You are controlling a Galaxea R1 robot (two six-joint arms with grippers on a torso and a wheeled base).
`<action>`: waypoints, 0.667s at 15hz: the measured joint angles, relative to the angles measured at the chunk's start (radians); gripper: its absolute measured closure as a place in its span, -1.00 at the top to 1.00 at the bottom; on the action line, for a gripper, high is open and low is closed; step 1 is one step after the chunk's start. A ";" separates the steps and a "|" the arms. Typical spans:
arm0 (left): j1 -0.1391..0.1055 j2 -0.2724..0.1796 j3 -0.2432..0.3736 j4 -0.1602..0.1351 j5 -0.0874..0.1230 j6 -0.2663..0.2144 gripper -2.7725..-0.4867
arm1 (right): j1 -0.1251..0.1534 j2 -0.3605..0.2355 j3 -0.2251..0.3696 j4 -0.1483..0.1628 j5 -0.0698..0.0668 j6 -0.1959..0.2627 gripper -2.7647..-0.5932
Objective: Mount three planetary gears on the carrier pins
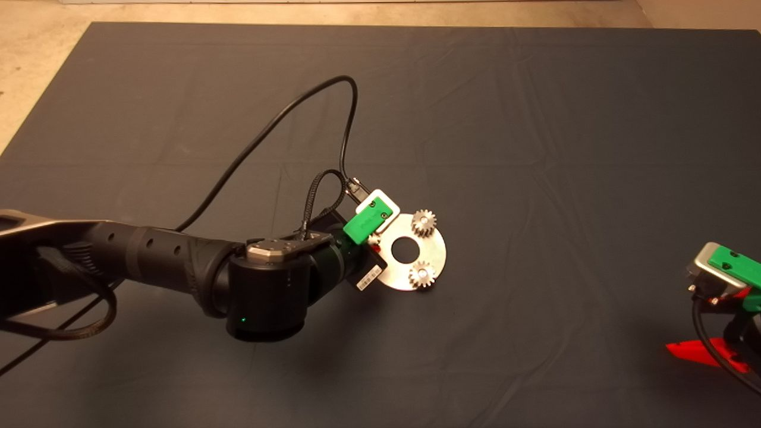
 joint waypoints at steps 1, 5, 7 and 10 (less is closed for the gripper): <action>0.008 0.001 0.000 0.001 0.000 0.000 -0.82 | 0.000 0.000 0.000 0.000 -0.001 -0.001 0.34; 0.017 0.000 0.000 0.015 0.001 0.000 -0.82 | 0.002 0.000 0.000 0.000 0.001 -0.003 0.34; 0.017 0.001 0.000 0.018 0.000 0.000 -0.82 | 0.002 0.000 0.000 0.000 0.001 -0.002 0.34; 0.034 0.001 0.000 0.040 -0.001 0.000 -0.82 | 0.002 0.000 0.000 0.000 0.001 -0.003 0.34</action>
